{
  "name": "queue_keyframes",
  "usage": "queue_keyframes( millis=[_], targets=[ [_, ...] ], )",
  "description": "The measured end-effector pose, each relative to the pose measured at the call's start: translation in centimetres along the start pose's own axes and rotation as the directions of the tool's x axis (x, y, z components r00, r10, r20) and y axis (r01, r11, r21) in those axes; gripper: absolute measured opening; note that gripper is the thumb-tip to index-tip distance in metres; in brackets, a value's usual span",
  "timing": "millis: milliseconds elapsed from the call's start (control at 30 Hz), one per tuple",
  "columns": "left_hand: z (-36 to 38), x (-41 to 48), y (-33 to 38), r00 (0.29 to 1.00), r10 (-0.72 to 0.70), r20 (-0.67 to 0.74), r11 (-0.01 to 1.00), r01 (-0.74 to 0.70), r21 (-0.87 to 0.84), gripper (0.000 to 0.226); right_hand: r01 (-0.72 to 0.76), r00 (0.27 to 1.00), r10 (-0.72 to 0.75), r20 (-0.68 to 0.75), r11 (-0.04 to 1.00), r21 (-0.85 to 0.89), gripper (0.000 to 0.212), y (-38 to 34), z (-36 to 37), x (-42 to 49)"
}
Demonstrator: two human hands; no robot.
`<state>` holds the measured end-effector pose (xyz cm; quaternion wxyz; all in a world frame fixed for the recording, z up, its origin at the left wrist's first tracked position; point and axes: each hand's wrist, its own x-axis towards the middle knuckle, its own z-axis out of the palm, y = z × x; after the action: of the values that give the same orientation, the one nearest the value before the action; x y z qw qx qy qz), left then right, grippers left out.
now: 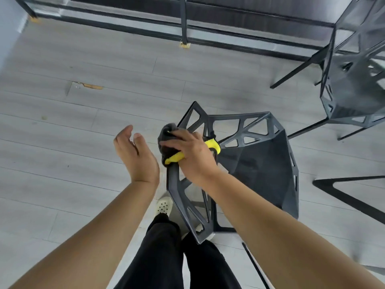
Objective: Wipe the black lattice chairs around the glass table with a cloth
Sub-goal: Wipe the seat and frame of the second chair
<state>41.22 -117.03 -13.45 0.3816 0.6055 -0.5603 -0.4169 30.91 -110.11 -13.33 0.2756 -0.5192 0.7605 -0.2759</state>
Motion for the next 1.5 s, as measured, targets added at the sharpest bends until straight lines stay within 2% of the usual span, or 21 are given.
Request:
queue_keyframes(
  millis=[133, 233, 333, 467, 667, 867, 967, 1067, 1100, 1167, 1267, 1367, 1433, 1500],
  targets=[
    [-3.5, -0.5, 0.5, 0.990, 0.089, 0.112, 0.989, -0.101, 0.111, 0.036, 0.051, 0.996, -0.049, 0.070, 0.998, -0.025, 0.061, -1.0, 1.1, -4.2],
    [-4.7, -1.5, 0.3, 0.963, 0.093, 0.251, 0.959, -0.155, 0.239, 0.033, 0.069, 0.993, -0.068, 0.098, 0.998, -0.008, 0.058, -1.3, 1.5, -7.5],
    [-5.0, -3.3, 0.1, 0.907, 0.098, 0.409, 0.913, -0.246, 0.325, 0.035, 0.027, 0.986, -0.030, 0.165, 0.999, 0.023, 0.062, -1.3, 1.6, -10.4],
    [-4.8, -5.8, 0.0, 0.828, 0.137, 0.543, 0.847, -0.382, 0.369, 0.038, -0.050, 0.976, 0.038, 0.216, 0.998, 0.049, 0.065, 0.8, 2.5, -14.2],
    [-4.0, -8.1, -0.8, 0.800, 0.119, 0.588, 0.804, -0.425, 0.415, 0.042, -0.308, 0.925, 0.257, 0.281, 0.939, 0.153, 0.067, 3.8, 3.7, -20.1],
    [-3.4, -9.3, -0.7, 0.799, 0.105, 0.591, 0.768, -0.443, 0.462, 0.041, -0.467, 0.833, 0.445, 0.328, 0.884, -0.013, 0.064, 6.0, 3.4, -26.1],
    [-3.5, -10.0, -0.2, 0.780, 0.135, 0.612, 0.729, -0.496, 0.472, 0.040, -0.596, 0.785, 0.582, 0.211, 0.803, 0.006, 0.060, 5.9, 3.4, -28.7],
    [-3.7, -10.6, 0.4, 0.736, 0.168, 0.656, 0.697, -0.559, 0.449, 0.039, -0.658, 0.731, 0.683, 0.021, 0.695, 0.290, 0.083, 4.9, 2.8, -29.1],
    [-3.8, -10.7, 0.7, 0.718, 0.181, 0.672, 0.696, -0.577, 0.429, 0.040, -0.640, 0.708, 0.705, -0.031, 0.660, 0.393, 0.091, 4.5, 2.2, -28.8],
    [-3.9, -10.9, 1.4, 0.681, 0.209, 0.702, 0.692, -0.610, 0.385, 0.042, -0.564, 0.674, 0.726, -0.133, 0.623, 0.543, 0.094, 3.2, 0.5, -28.0],
    [-4.1, -10.8, 2.7, 0.599, 0.252, 0.760, 0.680, -0.669, 0.301, 0.045, -0.417, 0.639, 0.721, -0.266, 0.617, 0.668, 0.081, 0.4, -2.5, -26.5],
    [-4.4, -10.3, 4.5, 0.479, 0.255, 0.840, 0.677, -0.709, 0.199, 0.047, -0.313, 0.609, 0.717, -0.340, 0.611, 0.727, 0.066, -3.2, -4.6, -24.5],
    [-4.8, -9.4, 5.8, 0.402, 0.236, 0.885, 0.717, -0.687, 0.121, 0.049, -0.229, 0.593, 0.717, -0.365, 0.585, 0.778, 0.060, -5.5, -5.1, -22.8],
    [-5.5, -7.7, 7.3, 0.345, 0.192, 0.919, 0.805, -0.591, 0.054, 0.048, -0.150, 0.578, 0.725, -0.375, 0.546, 0.825, 0.057, -8.1, -5.0, -20.5]
  ],
)
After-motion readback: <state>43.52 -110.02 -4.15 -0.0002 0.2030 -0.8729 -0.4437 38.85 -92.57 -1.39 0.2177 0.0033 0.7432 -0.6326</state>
